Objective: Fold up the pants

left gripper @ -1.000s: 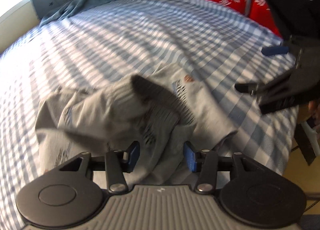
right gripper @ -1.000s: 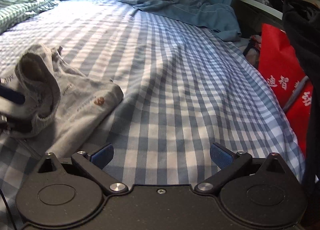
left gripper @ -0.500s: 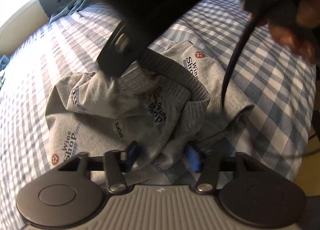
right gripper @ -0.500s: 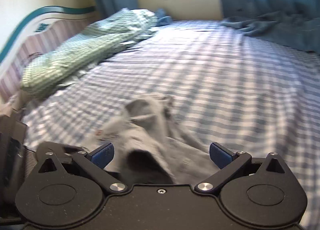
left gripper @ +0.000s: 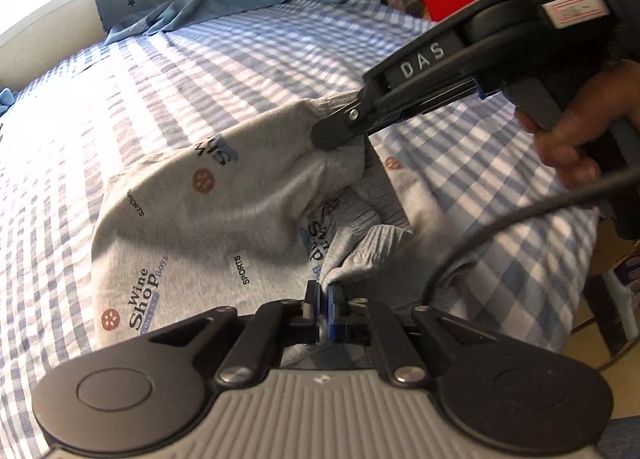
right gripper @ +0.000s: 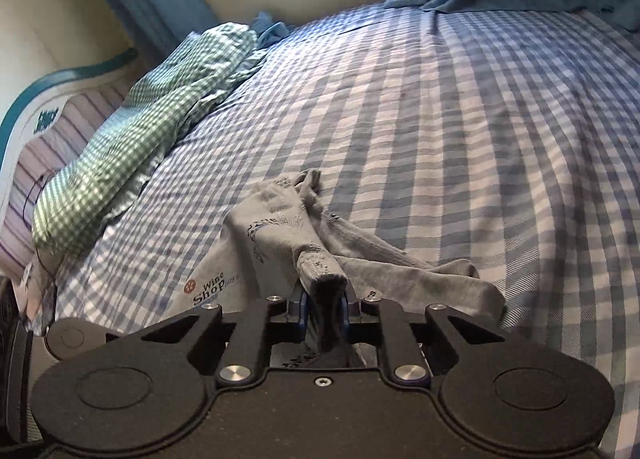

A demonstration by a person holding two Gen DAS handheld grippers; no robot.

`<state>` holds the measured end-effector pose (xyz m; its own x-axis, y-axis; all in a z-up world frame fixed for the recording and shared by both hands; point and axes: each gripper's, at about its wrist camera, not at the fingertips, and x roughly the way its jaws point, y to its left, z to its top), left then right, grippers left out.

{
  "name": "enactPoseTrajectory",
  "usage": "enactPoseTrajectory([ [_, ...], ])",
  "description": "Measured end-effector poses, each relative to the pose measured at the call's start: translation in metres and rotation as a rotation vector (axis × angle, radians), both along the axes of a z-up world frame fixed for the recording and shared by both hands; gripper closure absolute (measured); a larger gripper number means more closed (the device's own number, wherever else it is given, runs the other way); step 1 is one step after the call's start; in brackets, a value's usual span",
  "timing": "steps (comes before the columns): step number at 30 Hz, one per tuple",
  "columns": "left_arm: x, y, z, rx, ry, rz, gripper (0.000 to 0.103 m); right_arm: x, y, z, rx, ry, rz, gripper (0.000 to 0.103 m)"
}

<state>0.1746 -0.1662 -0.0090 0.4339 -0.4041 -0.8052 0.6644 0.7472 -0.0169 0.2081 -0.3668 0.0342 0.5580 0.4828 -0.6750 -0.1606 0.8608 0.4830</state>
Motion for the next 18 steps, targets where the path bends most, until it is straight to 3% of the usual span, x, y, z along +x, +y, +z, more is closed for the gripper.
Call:
enactPoseTrajectory([
  [5,-0.007,-0.002,0.013,-0.043,0.016,-0.053,0.100,-0.001,-0.035,0.002,0.038,0.047,-0.090,0.090],
  [12,-0.006,-0.016,-0.003,-0.007,0.069,-0.082,0.100,-0.009,-0.047,-0.021,0.012,0.120,-0.167,0.090],
  [15,-0.001,-0.010,-0.002,-0.032,0.128,-0.052,0.095,-0.013,-0.042,-0.025,-0.047,0.129,-0.188,0.075],
  [16,0.000,-0.006,0.000,-0.042,0.137,-0.034,0.088,-0.016,-0.041,-0.023,-0.063,0.125,-0.197,0.069],
  [17,0.004,0.004,0.002,-0.054,0.143,-0.008,0.082,-0.018,-0.039,-0.021,-0.078,0.121,-0.203,0.057],
  [18,0.005,0.011,0.005,-0.061,0.148,0.019,0.062,-0.021,-0.038,-0.018,-0.095,0.114,-0.210,0.048],
])
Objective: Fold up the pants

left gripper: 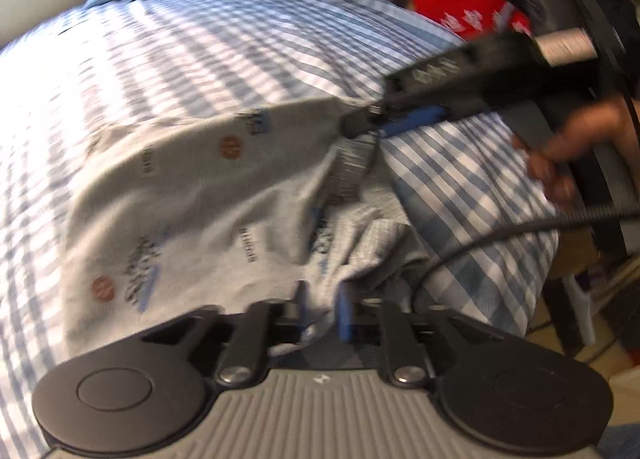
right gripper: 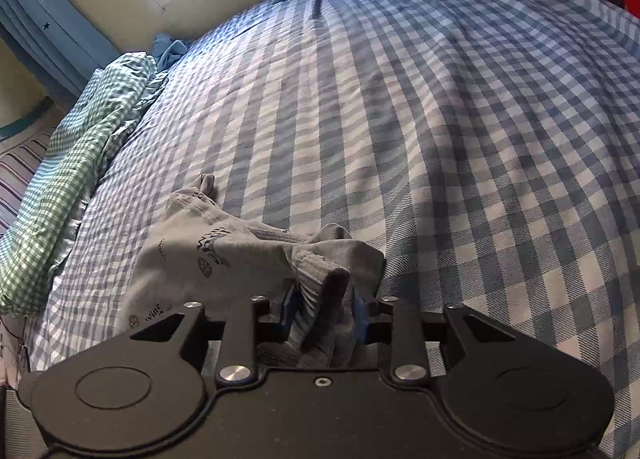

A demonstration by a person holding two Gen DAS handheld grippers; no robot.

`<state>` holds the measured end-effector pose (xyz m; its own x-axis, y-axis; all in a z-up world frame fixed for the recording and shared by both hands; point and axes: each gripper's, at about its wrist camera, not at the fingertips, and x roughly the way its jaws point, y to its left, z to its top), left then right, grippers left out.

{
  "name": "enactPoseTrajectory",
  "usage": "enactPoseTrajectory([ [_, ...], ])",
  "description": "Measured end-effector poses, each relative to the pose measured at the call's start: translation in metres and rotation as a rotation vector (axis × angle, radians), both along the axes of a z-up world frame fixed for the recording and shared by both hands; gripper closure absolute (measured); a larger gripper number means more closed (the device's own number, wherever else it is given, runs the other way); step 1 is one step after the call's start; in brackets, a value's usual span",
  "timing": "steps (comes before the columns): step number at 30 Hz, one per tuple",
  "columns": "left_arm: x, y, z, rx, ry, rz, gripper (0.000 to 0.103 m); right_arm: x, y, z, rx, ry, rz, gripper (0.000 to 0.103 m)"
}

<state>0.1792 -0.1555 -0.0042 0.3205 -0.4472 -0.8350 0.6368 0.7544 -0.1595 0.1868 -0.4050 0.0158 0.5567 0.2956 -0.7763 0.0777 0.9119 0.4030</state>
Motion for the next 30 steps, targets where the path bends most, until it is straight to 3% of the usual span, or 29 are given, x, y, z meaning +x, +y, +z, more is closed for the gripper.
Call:
enactPoseTrajectory([
  [1,0.001,0.008,0.003,-0.003,-0.002,0.031,0.047,-0.004,0.002,0.003,-0.022,-0.004,-0.009,0.028],
  [2,0.002,0.016,0.006,-0.002,-0.012,0.065,0.043,-0.008,0.005,0.006,-0.044,-0.007,-0.020,0.017],
  [4,0.006,0.032,0.009,0.018,-0.016,0.135,0.036,-0.016,0.014,0.011,-0.081,-0.009,-0.021,0.016],
  [7,0.020,0.058,0.009,0.057,-0.023,0.279,0.026,-0.024,0.039,0.011,-0.184,0.033,-0.038,0.006],
  [12,0.053,0.085,-0.001,0.125,-0.004,0.447,0.023,-0.033,0.069,-0.010,-0.277,0.144,-0.084,0.006],
  [17,0.071,0.097,-0.021,0.261,0.025,0.422,0.022,-0.056,0.068,-0.021,-0.423,0.206,-0.133,0.004],
  [21,0.072,0.105,-0.011,0.208,0.021,0.413,0.017,-0.066,0.051,-0.017,-0.391,0.187,-0.193,0.004],
  [26,0.087,0.093,0.003,0.122,-0.053,0.398,0.010,-0.060,0.062,0.005,-0.370,0.044,-0.195,0.001],
  [30,0.122,0.067,0.007,0.101,-0.095,0.383,0.009,-0.039,0.078,-0.006,-0.313,0.082,-0.165,0.001],
])
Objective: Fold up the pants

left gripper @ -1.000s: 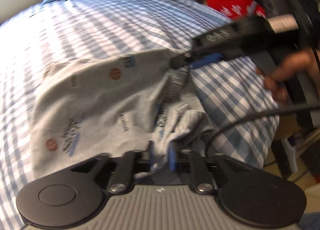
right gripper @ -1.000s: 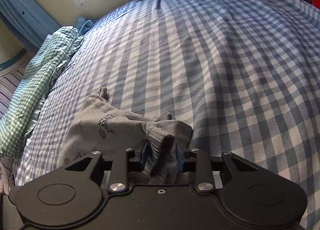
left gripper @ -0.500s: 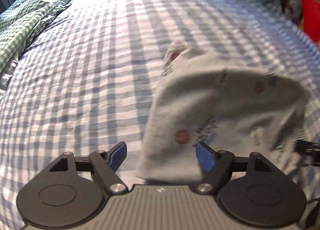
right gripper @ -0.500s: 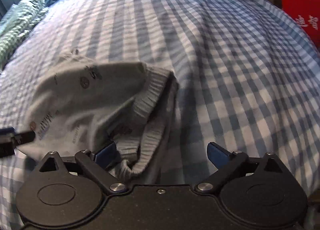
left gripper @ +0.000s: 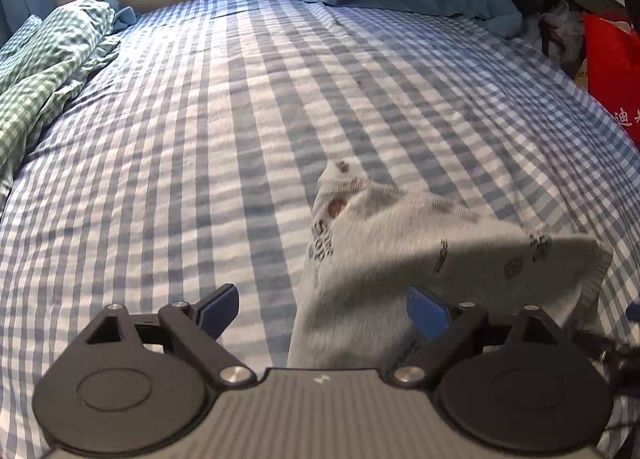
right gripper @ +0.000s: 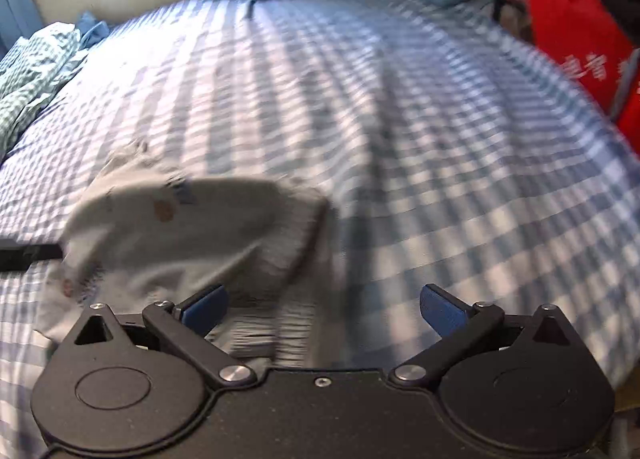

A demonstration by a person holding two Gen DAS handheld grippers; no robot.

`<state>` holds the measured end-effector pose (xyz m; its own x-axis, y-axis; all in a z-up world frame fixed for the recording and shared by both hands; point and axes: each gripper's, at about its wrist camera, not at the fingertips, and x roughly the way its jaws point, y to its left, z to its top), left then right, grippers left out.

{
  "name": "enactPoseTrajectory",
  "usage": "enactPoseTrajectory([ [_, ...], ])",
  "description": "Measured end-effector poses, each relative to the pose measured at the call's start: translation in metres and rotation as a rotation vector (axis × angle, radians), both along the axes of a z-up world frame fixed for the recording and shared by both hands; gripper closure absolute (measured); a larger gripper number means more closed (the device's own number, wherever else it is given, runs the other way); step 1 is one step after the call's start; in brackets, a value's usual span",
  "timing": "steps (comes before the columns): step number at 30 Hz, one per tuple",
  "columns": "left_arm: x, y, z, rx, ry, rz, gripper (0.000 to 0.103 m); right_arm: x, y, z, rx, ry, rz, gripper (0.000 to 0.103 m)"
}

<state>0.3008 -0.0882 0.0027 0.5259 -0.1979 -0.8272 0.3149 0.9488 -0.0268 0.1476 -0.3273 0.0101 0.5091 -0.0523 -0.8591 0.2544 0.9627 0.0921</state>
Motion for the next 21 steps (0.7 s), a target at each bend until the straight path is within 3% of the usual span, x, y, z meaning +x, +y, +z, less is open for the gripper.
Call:
enactPoseTrajectory([
  [4,0.041,-0.027,-0.021,0.015,-0.017,-0.010,0.006,0.000,0.006,-0.024,-0.051,0.140,-0.057,0.001],
  [7,0.068,-0.042,-0.046,0.107,0.040,-0.015,0.008,-0.020,-0.005,-0.027,-0.005,0.136,-0.079,0.001],
  [9,0.074,-0.044,-0.049,0.120,0.049,-0.025,0.008,-0.026,-0.002,-0.021,-0.042,0.117,-0.043,0.001],
  [12,0.069,-0.039,-0.035,0.104,-0.002,-0.032,0.009,-0.028,0.001,-0.003,-0.074,0.066,-0.036,0.001],
  [16,0.059,-0.027,-0.017,0.036,-0.050,-0.017,0.004,-0.015,0.000,0.019,-0.084,-0.073,-0.032,0.001],
  [19,0.059,-0.022,-0.021,0.031,-0.035,0.007,0.003,0.010,0.002,0.018,-0.083,-0.118,-0.007,0.001],
  [21,0.062,-0.021,-0.031,0.062,-0.005,0.027,0.003,0.032,-0.004,0.003,-0.113,-0.086,-0.004,0.001],
])
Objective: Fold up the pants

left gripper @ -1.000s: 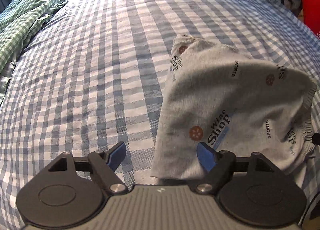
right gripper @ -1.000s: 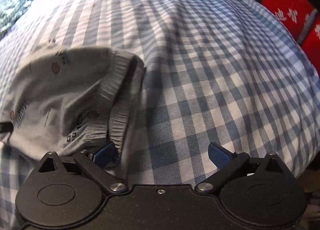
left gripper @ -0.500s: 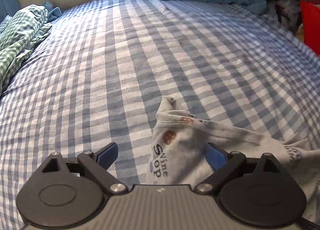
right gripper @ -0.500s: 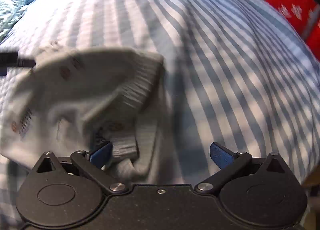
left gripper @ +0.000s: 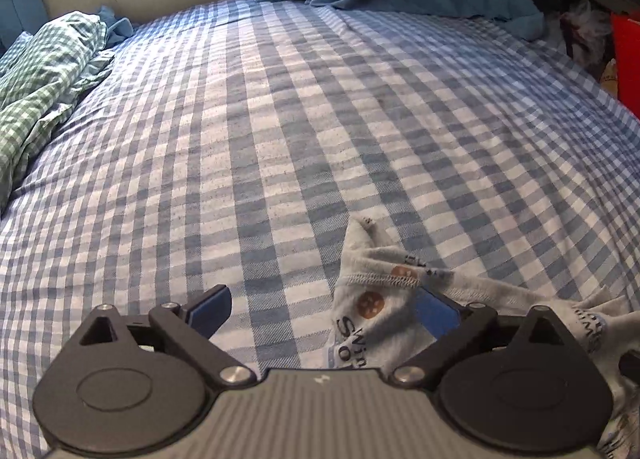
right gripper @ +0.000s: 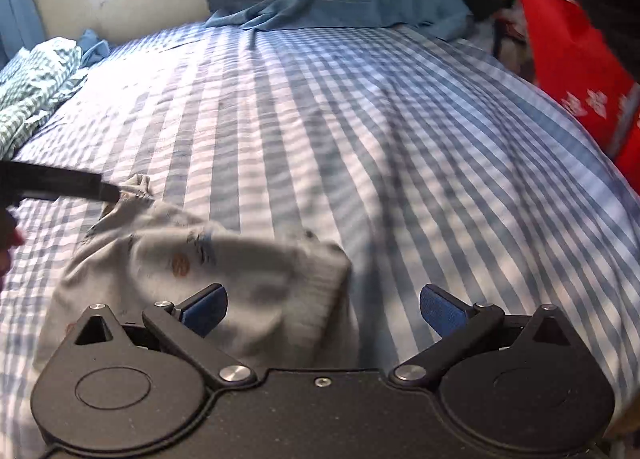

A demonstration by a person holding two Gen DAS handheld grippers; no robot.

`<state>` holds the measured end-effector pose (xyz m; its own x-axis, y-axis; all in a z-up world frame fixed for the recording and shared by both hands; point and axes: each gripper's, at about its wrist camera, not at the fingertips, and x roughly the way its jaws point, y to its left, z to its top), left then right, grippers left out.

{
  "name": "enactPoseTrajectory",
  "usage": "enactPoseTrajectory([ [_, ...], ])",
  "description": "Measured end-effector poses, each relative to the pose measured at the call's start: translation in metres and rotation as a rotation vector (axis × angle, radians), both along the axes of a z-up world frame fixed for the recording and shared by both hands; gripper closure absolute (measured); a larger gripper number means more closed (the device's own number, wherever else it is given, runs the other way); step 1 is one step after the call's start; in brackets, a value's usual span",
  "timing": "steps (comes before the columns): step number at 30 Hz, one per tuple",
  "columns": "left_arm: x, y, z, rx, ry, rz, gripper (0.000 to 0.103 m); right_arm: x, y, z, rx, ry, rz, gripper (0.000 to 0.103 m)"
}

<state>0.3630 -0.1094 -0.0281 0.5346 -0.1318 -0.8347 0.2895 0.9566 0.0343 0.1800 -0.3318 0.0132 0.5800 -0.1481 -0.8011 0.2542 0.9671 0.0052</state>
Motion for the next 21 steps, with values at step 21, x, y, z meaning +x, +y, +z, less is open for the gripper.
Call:
enactPoseTrajectory([
  [21,-0.079,0.046,0.003,-0.075,0.157,0.128,0.001,-0.033,0.016,-0.010,0.080,0.115,0.046,0.001],
])
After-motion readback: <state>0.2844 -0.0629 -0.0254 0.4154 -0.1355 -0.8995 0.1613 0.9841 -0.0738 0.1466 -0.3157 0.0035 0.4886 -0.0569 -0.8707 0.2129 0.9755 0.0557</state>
